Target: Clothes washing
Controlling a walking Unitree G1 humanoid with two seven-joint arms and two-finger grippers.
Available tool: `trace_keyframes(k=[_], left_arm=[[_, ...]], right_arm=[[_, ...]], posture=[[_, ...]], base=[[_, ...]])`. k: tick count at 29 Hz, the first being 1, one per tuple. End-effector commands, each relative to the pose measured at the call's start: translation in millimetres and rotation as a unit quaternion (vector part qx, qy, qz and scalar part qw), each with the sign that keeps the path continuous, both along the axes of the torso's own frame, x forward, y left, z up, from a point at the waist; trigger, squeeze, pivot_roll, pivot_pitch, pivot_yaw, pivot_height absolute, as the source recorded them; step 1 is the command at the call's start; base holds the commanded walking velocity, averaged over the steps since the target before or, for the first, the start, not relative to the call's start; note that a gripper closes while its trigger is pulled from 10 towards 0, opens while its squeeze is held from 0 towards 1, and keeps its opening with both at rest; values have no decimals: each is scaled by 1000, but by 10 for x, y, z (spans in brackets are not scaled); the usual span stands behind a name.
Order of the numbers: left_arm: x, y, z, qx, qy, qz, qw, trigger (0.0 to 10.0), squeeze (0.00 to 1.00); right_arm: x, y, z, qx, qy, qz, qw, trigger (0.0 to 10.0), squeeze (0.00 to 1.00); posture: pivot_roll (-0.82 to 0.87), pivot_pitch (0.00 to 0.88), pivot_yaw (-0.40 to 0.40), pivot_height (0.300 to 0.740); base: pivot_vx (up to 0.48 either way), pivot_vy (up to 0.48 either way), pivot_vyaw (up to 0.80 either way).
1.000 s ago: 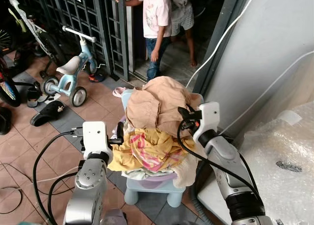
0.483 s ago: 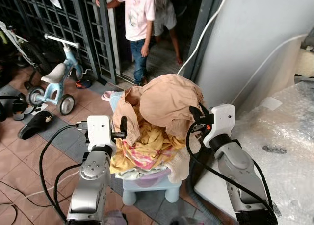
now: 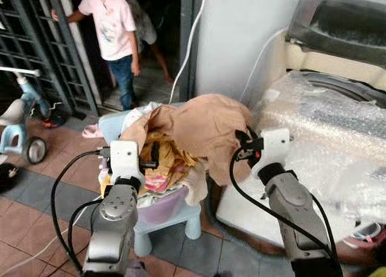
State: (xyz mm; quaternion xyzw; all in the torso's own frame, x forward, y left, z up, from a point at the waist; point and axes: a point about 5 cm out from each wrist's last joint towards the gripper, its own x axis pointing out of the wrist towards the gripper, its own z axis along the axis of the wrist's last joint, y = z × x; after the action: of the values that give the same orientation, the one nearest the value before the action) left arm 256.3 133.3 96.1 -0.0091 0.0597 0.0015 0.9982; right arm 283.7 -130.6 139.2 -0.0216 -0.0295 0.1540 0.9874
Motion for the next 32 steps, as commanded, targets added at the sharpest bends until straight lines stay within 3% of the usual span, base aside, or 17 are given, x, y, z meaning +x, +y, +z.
trace_keyframes(k=[1,9,13,32], left_arm=[[1,-52,-48,-2,14,-14,1000,10000,0],[14,-43,-21,-5,2,-29,1000,10000,0],[19,-31,-9,-7,-4,-34,999,10000,0],[46,-23,-1,-3,-5,-49,999,10000,0]], right_arm=[[-24,-74,24,3,-7,-18,1000,10000,0],[1,-91,40,-2,-13,-32,999,10000,0],[8,-87,48,-2,-17,-38,999,10000,0],[51,-100,76,-1,-28,-64,998,10000,0]], posture=[[-11,0,-19,740],[-10,0,-16,740],[-14,0,-9,740],[-18,0,20,740]], base=[[0,0,-781],[0,0,-682],[0,0,0],[76,-375,0]])
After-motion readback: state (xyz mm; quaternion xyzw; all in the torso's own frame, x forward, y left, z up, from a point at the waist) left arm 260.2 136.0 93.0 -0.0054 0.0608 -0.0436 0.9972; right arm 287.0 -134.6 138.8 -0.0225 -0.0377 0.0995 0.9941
